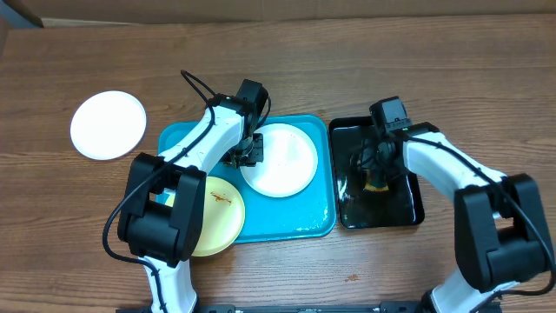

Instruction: Clean dirty plates on tray and stack at the side

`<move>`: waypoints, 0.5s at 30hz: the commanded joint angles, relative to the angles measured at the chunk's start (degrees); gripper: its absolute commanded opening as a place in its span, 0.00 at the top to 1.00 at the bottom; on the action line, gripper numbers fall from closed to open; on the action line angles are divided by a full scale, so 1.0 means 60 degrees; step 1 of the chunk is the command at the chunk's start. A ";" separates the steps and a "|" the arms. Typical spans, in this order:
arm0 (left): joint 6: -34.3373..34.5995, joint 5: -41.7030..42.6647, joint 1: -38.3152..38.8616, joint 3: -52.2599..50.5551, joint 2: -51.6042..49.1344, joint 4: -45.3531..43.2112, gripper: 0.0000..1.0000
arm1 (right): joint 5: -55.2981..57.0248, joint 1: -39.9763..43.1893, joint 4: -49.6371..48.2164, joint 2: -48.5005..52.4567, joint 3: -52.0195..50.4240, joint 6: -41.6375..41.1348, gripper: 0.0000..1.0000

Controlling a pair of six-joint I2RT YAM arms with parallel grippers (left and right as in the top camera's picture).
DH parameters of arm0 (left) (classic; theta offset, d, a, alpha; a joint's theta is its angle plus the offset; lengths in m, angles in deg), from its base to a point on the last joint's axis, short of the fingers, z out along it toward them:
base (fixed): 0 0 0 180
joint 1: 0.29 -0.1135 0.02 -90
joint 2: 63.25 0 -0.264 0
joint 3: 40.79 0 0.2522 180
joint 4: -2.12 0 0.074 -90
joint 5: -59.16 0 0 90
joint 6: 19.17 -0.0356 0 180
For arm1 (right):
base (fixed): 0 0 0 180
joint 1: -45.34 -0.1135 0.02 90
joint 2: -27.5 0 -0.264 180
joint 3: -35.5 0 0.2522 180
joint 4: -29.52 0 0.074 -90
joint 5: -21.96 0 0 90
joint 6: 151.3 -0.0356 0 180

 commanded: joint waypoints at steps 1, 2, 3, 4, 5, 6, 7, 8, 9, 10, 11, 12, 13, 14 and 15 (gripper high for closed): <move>-0.0073 0.0015 0.0018 -0.0076 0.0055 -0.0036 0.76 | 0.0029 -0.0018 -0.0146 0.0186 -0.0022 -0.0004 0.96; -0.0076 0.0015 0.0018 -0.0076 0.0055 -0.0036 0.76 | 0.0029 -0.0018 -0.0142 0.0186 0.0015 -0.0004 0.96; -0.0076 0.0015 0.0018 -0.0076 0.0055 -0.0033 0.76 | 0.0029 -0.0018 -0.0113 0.0186 0.0036 0.0000 0.96; -0.0076 0.0015 0.0018 -0.0076 0.0055 -0.0033 0.76 | 0.0029 -0.0018 -0.0098 0.0186 0.0040 0.0000 0.85; -0.0076 0.0015 0.0018 -0.0076 0.0055 -0.0033 0.76 | 0.0022 -0.0018 -0.0025 0.0186 0.0051 0.0000 0.59; -0.0076 0.0015 0.0018 -0.0076 0.0055 -0.0033 0.76 | -0.0007 -0.0018 0.0127 0.0186 0.0087 -0.0004 0.46; -0.0076 0.0015 0.0018 -0.0076 0.0055 -0.0033 0.76 | -0.0011 -0.0018 0.0288 0.0186 0.0113 -0.0004 0.43; -0.0076 0.0015 0.0018 -0.0076 0.0055 -0.0033 0.76 | -0.0051 -0.0018 0.0488 0.0186 0.0138 -0.0004 0.41; -0.0076 0.0015 0.0018 -0.0076 0.0055 -0.0033 0.76 | -0.0124 -0.0018 0.0707 0.0186 0.0149 -0.0018 0.41; -0.0076 0.0015 0.0018 -0.0076 0.0055 -0.0033 0.75 | -0.0215 -0.0018 0.0907 0.0186 0.0149 -0.0073 0.42; -0.0076 0.0015 0.0018 -0.0076 0.0055 -0.0033 0.75 | -0.0350 -0.0022 0.1100 0.0189 0.0146 -0.0080 0.44; -0.0076 0.0015 0.0018 -0.0076 0.0055 -0.0036 0.75 | -0.0488 -0.0022 0.1188 0.0189 0.0127 -0.0073 0.47; -0.0076 0.0015 0.0018 -0.0076 0.0055 -0.0040 0.75 | -0.0510 -0.0029 0.1173 0.0189 0.0084 -0.0076 0.59; -0.0076 0.0015 0.0018 -0.0076 0.0055 -0.0047 0.75 | -0.0488 -0.0029 0.1111 0.0189 0.0044 -0.0069 0.76; -0.0073 0.0015 0.0018 -0.0076 0.0055 -0.0066 0.76 | -0.0463 -0.0029 0.1042 0.0189 0.0018 -0.0069 0.90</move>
